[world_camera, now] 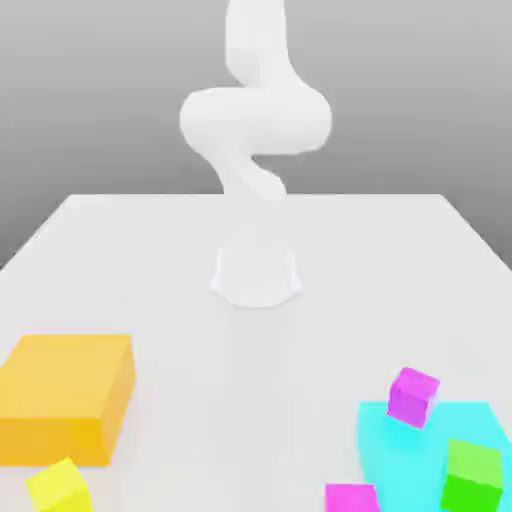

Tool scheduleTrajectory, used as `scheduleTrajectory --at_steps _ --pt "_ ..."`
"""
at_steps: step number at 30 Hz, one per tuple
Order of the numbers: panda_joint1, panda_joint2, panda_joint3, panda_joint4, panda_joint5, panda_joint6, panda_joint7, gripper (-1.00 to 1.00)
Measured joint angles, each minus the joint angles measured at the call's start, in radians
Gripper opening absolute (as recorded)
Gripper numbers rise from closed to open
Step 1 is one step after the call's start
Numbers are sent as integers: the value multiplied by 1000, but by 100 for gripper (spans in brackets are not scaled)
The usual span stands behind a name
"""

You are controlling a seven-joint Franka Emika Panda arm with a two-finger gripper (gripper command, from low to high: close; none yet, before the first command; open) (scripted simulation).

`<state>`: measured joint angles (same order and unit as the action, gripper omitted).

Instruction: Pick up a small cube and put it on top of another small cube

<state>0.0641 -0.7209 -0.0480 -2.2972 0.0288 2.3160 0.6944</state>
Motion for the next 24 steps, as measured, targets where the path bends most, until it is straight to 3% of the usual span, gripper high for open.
scheduleTrajectory --at_steps 13,24 --pt "268 417 -197 16 197 81 -585 0" --pt "348 757 -203 27 320 155 -1045 0"
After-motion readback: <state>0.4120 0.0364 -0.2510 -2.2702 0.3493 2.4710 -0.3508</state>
